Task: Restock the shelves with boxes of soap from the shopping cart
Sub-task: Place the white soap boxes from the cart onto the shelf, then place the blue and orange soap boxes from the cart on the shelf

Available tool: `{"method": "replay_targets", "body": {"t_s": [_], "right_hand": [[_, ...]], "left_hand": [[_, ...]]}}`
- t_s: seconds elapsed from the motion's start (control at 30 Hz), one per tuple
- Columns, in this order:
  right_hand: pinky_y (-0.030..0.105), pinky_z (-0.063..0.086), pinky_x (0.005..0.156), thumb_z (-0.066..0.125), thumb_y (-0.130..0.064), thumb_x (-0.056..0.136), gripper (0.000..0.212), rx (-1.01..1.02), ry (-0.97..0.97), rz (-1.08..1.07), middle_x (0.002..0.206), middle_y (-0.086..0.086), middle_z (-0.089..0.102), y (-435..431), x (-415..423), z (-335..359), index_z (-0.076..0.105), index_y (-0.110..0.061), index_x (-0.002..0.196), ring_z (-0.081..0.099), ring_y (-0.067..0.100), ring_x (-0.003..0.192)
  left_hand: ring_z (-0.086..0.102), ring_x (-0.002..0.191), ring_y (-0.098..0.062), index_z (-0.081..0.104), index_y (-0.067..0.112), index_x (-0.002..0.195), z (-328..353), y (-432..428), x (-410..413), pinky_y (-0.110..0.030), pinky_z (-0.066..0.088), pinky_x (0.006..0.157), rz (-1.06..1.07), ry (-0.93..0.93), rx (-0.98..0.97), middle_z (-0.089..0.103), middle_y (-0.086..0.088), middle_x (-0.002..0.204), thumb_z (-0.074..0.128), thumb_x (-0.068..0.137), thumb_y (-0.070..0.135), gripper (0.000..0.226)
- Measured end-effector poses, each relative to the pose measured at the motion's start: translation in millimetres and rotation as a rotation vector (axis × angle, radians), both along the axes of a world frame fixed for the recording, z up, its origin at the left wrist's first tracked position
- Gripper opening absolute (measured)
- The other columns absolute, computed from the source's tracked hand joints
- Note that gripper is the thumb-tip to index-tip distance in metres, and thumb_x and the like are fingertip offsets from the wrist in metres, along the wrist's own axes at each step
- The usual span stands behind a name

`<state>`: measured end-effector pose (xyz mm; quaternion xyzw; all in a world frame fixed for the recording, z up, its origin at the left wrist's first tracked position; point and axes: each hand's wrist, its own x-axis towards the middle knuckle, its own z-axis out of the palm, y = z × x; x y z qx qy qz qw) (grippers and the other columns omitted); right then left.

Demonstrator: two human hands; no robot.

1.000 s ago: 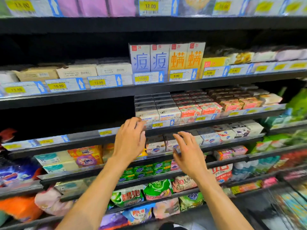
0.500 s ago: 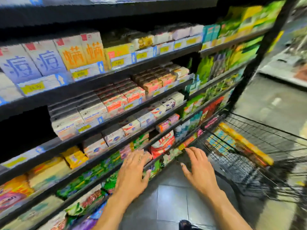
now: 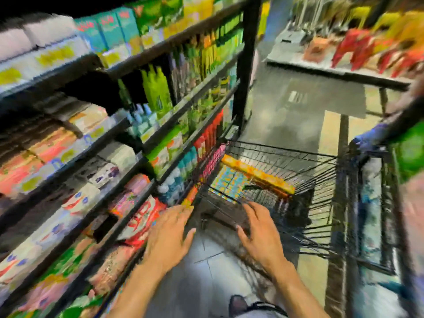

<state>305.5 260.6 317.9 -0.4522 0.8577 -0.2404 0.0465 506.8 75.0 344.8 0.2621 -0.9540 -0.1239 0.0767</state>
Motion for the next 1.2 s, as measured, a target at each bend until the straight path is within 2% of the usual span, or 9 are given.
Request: {"method": "replay_targets", "body": {"t_s": [0.27, 0.47, 0.63, 0.73, 0.83, 0.93, 1.03, 1.13, 1.2], "right_hand": [[0.037, 0.043, 0.113, 0.066, -0.043, 0.09, 0.065, 0.039, -0.105, -0.087, 0.141, 0.005, 0.049, -31.2, -97.3, -26.8, 0.051, -0.011, 0.144, 0.043, 0.023, 0.135], [0.041, 0.044, 0.111, 0.065, -0.042, 0.092, 0.065, 0.135, -0.178, -0.141, 0.144, 0.007, 0.048, -83.7, -148.0, -76.7, 0.047, -0.013, 0.147, 0.042, 0.027, 0.135], [0.048, 0.055, 0.092, 0.065, -0.038, 0.09, 0.064, 0.241, -0.303, -0.225, 0.144, 0.01, 0.043, -128.7, -181.9, -135.0, 0.045, -0.013, 0.146, 0.049, 0.034, 0.125], [0.05, 0.052, 0.093, 0.066, -0.038, 0.09, 0.065, 0.302, -0.355, -0.263, 0.145, 0.01, 0.044, -151.6, -197.9, -172.6, 0.047, -0.012, 0.146, 0.047, 0.036, 0.126], [0.052, 0.053, 0.094, 0.056, -0.041, 0.09, 0.065, 0.357, -0.439, -0.28, 0.145, 0.011, 0.046, -171.6, -210.9, -210.5, 0.046, -0.013, 0.147, 0.046, 0.037, 0.129], [0.055, 0.053, 0.093, 0.059, -0.038, 0.091, 0.061, 0.41, -0.496, -0.27, 0.141, 0.018, 0.049, -189.5, -222.4, -252.8, 0.048, -0.01, 0.144, 0.052, 0.043, 0.124], [0.05, 0.053, 0.095, 0.065, -0.035, 0.087, 0.062, 0.42, -0.528, -0.216, 0.14, 0.02, 0.053, -206.4, -235.9, -300.5, 0.052, -0.007, 0.141, 0.053, 0.042, 0.123], [0.048, 0.05, 0.099, 0.065, -0.037, 0.088, 0.067, 0.464, -0.569, -0.155, 0.145, 0.019, 0.051, -219.8, -247.0, -347.6, 0.05, -0.007, 0.146, 0.049, 0.04, 0.13], [0.049, 0.051, 0.096, 0.071, -0.031, 0.084, 0.063, 0.483, -0.574, -0.121, 0.138, 0.02, 0.056, -225.6, -250.1, -376.2, 0.056, -0.005, 0.14, 0.053, 0.041, 0.125]], "left_hand": [[0.048, 0.134, -0.026, 0.05, 0.017, 0.144, -18.8, -46.7, -138.1, -0.044, 0.041, 0.112, -0.117, -0.112, 0.071, 0.051, -0.003, 0.146, 0.045, 0.091, 0.051, 0.063], [0.052, 0.129, -0.026, 0.056, 0.014, 0.139, -65.1, -116.9, -219.3, -0.039, 0.041, 0.111, -0.236, -0.149, 0.138, 0.055, -0.005, 0.142, 0.041, 0.091, 0.051, 0.063], [0.057, 0.122, -0.034, 0.058, 0.009, 0.134, -136.1, -177.3, -279.7, -0.043, 0.049, 0.103, -0.321, -0.275, 0.312, 0.059, -0.011, 0.134, 0.049, 0.089, 0.044, 0.058], [0.057, 0.12, -0.036, 0.053, 0.011, 0.137, -180.7, -206.0, -307.5, -0.045, 0.05, 0.103, -0.374, -0.331, 0.368, 0.058, -0.013, 0.135, 0.051, 0.089, 0.041, 0.057], [0.06, 0.116, -0.038, 0.054, 0.009, 0.134, -215.8, -227.1, -333.8, -0.045, 0.05, 0.1, -0.401, -0.38, 0.385, 0.062, -0.019, 0.131, 0.057, 0.087, 0.035, 0.054], [0.053, 0.13, -0.039, 0.056, 0.005, 0.139, -258.3, -248.7, -355.3, -0.044, 0.04, 0.111, -0.41, -0.517, 0.429, 0.056, -0.02, 0.141, 0.058, 0.09, 0.032, 0.056], [0.039, 0.14, -0.03, 0.048, 0.015, 0.147, -308.4, -270.7, -373.3, -0.034, 0.03, 0.115, -0.452, -0.68, 0.519, 0.044, -0.009, 0.152, 0.065, 0.095, 0.028, 0.056], [0.04, 0.14, -0.031, 0.05, 0.016, 0.146, -356.1, -287.8, -383.0, -0.04, 0.036, 0.115, -0.509, -0.77, 0.531, 0.045, -0.009, 0.151, 0.072, 0.091, 0.026, 0.059], [0.048, 0.133, -0.035, 0.056, 0.015, 0.14, -384.1, -294.1, -385.3, -0.047, 0.044, 0.108, -0.596, -0.795, 0.482, 0.052, -0.012, 0.142, 0.076, 0.086, 0.022, 0.058]]}}
